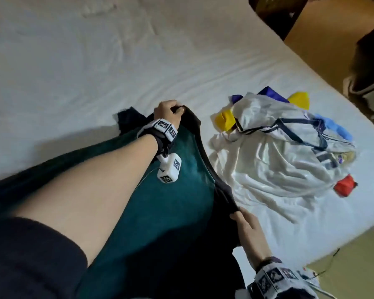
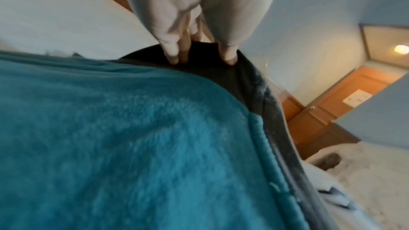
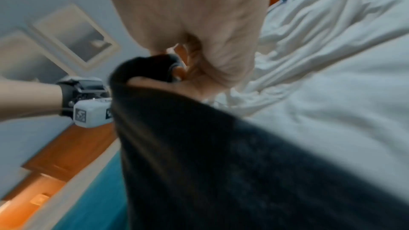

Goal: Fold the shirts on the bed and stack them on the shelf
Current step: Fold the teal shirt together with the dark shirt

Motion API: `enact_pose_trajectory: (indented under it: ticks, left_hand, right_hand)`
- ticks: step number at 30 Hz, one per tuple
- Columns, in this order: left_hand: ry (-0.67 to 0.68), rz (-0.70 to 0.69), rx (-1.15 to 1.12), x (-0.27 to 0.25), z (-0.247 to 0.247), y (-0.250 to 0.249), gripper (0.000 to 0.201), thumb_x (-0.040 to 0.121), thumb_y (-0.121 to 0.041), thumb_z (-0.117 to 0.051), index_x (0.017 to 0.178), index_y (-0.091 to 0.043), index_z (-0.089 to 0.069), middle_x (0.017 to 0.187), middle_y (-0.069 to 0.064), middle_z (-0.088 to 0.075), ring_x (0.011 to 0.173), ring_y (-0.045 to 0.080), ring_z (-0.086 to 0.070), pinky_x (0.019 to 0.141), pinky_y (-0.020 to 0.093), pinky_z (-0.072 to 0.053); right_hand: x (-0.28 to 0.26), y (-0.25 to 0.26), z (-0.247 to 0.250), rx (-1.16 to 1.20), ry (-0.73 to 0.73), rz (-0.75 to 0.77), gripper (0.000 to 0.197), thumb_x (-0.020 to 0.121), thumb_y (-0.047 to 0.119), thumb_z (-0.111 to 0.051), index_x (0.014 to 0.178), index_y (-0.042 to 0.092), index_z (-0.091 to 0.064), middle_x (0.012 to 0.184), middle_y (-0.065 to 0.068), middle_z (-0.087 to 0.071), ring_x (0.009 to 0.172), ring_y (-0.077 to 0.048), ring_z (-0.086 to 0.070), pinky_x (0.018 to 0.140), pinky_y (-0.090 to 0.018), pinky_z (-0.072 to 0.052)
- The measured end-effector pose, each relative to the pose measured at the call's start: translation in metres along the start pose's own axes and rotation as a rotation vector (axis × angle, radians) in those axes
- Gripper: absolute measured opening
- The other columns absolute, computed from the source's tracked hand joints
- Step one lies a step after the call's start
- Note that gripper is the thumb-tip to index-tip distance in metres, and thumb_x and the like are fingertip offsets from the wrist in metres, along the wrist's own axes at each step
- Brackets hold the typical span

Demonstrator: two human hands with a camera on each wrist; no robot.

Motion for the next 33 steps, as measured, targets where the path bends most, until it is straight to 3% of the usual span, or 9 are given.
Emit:
enact_pose_trajectory:
  ticks: [5, 8, 13, 16, 20, 23, 25, 30, 33]
  left_hand:
    - [0.091, 0.001, 0.066, 0.003, -0.096, 0.048, 0.011, 0.087, -0.011, -0.067, 0.092, -0.005, -0.075, 0.094, 0.007, -0.074, 0.091, 0.023, -0.066, 0.077, 0.017, -0.042]
    - [0.084, 0.004, 0.099, 0.006, -0.122, 0.053, 0.013, 0.088, -0.011, -0.065, 0.091, -0.002, -0.074, 0.093, 0.011, -0.074, 0.090, 0.026, -0.066, 0.078, 0.020, -0.042]
    - [0.067, -0.002, 0.110, 0.022, -0.147, 0.033, 0.015, 0.088, -0.018, -0.067, 0.094, -0.008, -0.075, 0.097, 0.009, -0.074, 0.093, 0.026, -0.067, 0.082, 0.027, -0.049]
    - [0.129, 0.018, 0.162, 0.028, -0.160, 0.027, 0.014, 0.089, -0.018, -0.065, 0.095, -0.010, -0.076, 0.099, 0.008, -0.074, 0.093, 0.026, -0.066, 0.081, 0.028, -0.050]
    - [0.181, -0.085, 0.315, 0.035, -0.161, 0.035, 0.014, 0.085, -0.019, -0.067, 0.098, -0.021, -0.074, 0.111, -0.002, -0.070, 0.106, 0.025, -0.062, 0.086, 0.028, -0.048]
    - [0.115, -0.136, 0.458, 0.044, -0.139, 0.040, 0.028, 0.078, -0.020, -0.063, 0.103, -0.027, -0.070, 0.121, -0.007, -0.063, 0.113, 0.025, -0.053, 0.093, 0.035, -0.044]
    - [0.106, -0.164, 0.587, 0.054, -0.121, 0.049, 0.033, 0.077, -0.021, -0.059, 0.108, -0.029, -0.068, 0.126, -0.009, -0.060, 0.116, 0.025, -0.047, 0.095, 0.039, -0.038]
    - [0.221, -0.076, 0.771, 0.088, -0.079, 0.090, 0.039, 0.089, -0.024, -0.048, 0.126, -0.034, -0.057, 0.143, -0.012, -0.047, 0.131, 0.021, -0.036, 0.106, 0.047, -0.025]
    - [0.354, -0.045, 0.838, 0.101, -0.058, 0.107, 0.037, 0.090, -0.024, -0.048, 0.126, -0.033, -0.054, 0.144, -0.009, -0.044, 0.129, 0.022, -0.043, 0.106, 0.047, -0.027]
  right_hand:
    - [0.055, -0.054, 0.025, -0.125, -0.153, 0.009, 0.025, 0.093, 0.014, -0.053, 0.070, 0.011, -0.043, 0.052, 0.005, -0.042, 0.050, -0.014, -0.042, 0.050, -0.032, -0.038]
    - [0.073, -0.057, 0.037, -0.170, -0.188, 0.044, 0.028, 0.090, 0.010, -0.053, 0.066, 0.012, -0.039, 0.050, 0.008, -0.035, 0.047, -0.009, -0.031, 0.045, -0.020, -0.027]
    - [0.092, -0.056, 0.071, -0.320, -0.306, 0.057, 0.024, 0.090, 0.014, -0.053, 0.069, 0.007, -0.043, 0.051, 0.006, -0.041, 0.052, -0.016, -0.036, 0.051, -0.031, -0.030]
    - [0.104, -0.024, 0.075, -0.516, -0.359, 0.196, 0.011, 0.089, 0.036, -0.055, 0.082, 0.027, -0.055, 0.079, 0.012, -0.059, 0.072, -0.010, -0.054, 0.069, -0.034, -0.045]
    - [0.151, 0.042, 0.050, -0.988, -0.411, 0.568, 0.037, 0.088, 0.035, -0.045, 0.124, 0.034, -0.054, 0.132, -0.002, -0.047, 0.121, -0.027, -0.044, 0.093, -0.046, -0.038]
    - [0.209, 0.048, 0.022, -1.331, -0.153, 0.489, 0.057, 0.090, 0.030, -0.048, 0.142, 0.047, -0.033, 0.161, -0.003, -0.008, 0.148, -0.034, 0.002, 0.102, -0.077, -0.001]
    - [0.238, 0.045, 0.028, -1.404, -0.101, 0.384, 0.057, 0.095, 0.032, -0.041, 0.145, 0.051, -0.020, 0.162, 0.001, 0.009, 0.146, -0.029, 0.021, 0.097, -0.080, 0.014]
    - [0.270, 0.066, 0.083, -1.346, -0.191, 0.057, 0.054, 0.095, 0.028, -0.040, 0.145, 0.044, -0.028, 0.152, -0.004, -0.036, 0.136, -0.028, -0.040, 0.110, -0.068, -0.016]
    - [0.278, 0.095, 0.083, -1.339, -0.314, -0.057, 0.045, 0.094, 0.029, -0.042, 0.138, 0.037, -0.045, 0.146, -0.006, -0.042, 0.136, -0.030, -0.035, 0.108, -0.066, -0.023]
Point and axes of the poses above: each hand's wrist, its own x-axis towards the middle knuckle, its own z-axis out of the back of the hand, y = z × x, the point moved 6 cm from there along x, towards the middle knuckle
